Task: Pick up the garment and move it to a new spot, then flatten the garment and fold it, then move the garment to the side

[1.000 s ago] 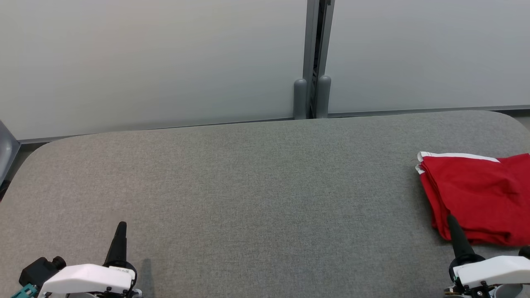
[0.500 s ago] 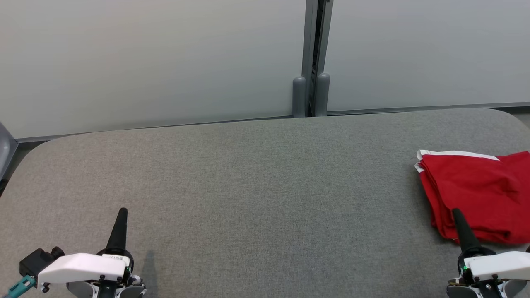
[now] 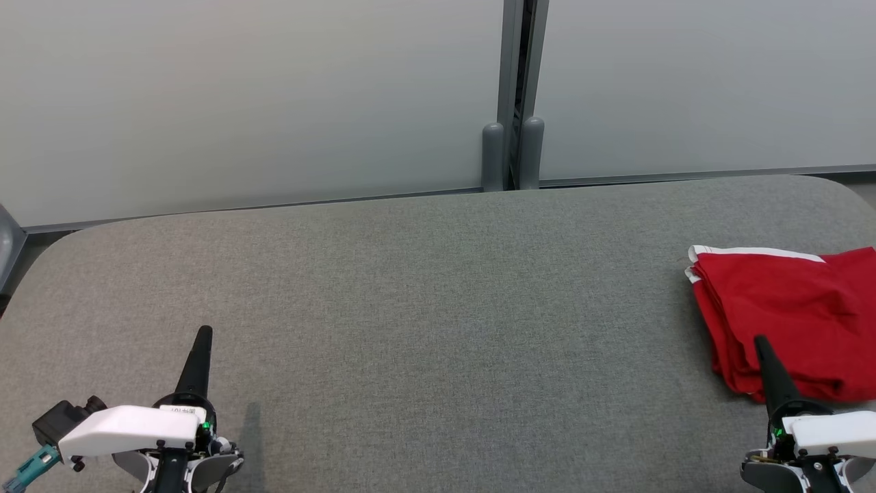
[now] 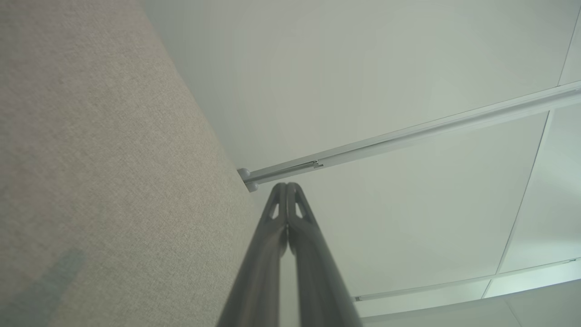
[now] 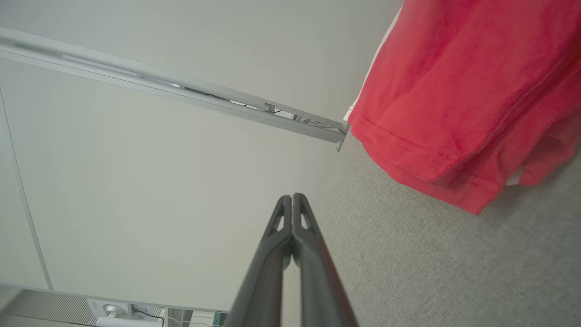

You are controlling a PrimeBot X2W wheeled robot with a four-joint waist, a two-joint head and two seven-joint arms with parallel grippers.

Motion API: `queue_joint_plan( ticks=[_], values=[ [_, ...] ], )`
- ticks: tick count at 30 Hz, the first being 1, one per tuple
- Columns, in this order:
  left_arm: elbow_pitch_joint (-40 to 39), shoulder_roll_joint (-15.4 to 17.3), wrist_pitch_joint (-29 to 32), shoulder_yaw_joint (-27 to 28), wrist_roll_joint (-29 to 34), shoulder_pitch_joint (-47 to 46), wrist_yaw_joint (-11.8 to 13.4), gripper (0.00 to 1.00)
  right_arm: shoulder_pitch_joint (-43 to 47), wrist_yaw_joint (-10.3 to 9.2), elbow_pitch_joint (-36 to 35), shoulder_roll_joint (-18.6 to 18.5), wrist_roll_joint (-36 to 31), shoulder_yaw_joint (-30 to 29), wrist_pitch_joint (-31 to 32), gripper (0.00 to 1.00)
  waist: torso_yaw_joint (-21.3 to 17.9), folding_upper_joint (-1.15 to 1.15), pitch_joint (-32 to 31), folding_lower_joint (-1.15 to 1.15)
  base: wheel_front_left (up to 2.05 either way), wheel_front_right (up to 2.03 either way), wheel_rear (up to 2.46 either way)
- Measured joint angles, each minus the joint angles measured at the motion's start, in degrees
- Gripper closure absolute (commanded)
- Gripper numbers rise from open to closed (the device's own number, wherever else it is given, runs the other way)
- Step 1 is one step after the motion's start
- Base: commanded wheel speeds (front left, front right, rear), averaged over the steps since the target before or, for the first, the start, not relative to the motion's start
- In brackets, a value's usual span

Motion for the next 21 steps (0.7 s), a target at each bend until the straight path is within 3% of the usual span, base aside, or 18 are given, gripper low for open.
queue_joint_plan(
  ticks=[21],
  values=[
    [1.1,-0.8,2.1,0.9,-7.8,-2.9,-1.8,1.0,-1.2,0.0,-0.2,-0.2,9.2,-0.9,0.4,1.0,-0.3,0.0,0.6,0.0,0.0,0.0,0.0]
  ],
)
